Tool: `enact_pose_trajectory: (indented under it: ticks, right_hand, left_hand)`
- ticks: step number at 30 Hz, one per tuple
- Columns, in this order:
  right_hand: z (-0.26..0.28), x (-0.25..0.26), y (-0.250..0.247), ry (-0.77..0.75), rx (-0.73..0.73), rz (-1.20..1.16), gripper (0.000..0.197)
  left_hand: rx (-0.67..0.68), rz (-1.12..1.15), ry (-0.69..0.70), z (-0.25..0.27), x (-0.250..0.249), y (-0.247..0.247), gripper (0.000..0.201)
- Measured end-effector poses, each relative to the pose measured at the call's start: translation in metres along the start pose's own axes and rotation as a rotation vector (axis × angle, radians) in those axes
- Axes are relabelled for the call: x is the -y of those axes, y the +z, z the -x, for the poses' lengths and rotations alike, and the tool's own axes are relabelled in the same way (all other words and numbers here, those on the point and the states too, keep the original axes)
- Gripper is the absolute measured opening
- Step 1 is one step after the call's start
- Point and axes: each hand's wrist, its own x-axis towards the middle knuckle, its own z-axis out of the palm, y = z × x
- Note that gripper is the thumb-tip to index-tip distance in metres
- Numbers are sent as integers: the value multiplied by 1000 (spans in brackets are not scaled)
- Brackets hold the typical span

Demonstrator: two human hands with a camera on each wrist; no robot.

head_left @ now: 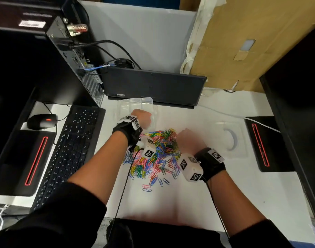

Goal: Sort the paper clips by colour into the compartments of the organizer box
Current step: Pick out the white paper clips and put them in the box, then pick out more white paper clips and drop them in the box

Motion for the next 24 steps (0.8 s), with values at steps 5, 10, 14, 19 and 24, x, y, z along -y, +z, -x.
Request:
enact_pose_trajectory:
  ticks: [5,10,14,19,24]
  right_hand:
    - [4,-25,-1,86,-25,139,46]
    - [0,-43,-1,126,-45,218,45]
    - [-4,-38,18,35,-11,423,41]
    - [-16,-26,60,-411,-161,1291,32]
    - [-45,-25,98,-875,-111,2097,41]
  left_hand:
    - [-6,-89,-3,-7,-13,0,20]
    - [33,-512,77,-11,-7,-5,22]
    - [13,-220,124,8,-8,-6,31]
    - [-110,-102,306,41,16,-20,33]
    - [-110,-225,398,69,52,-30,32]
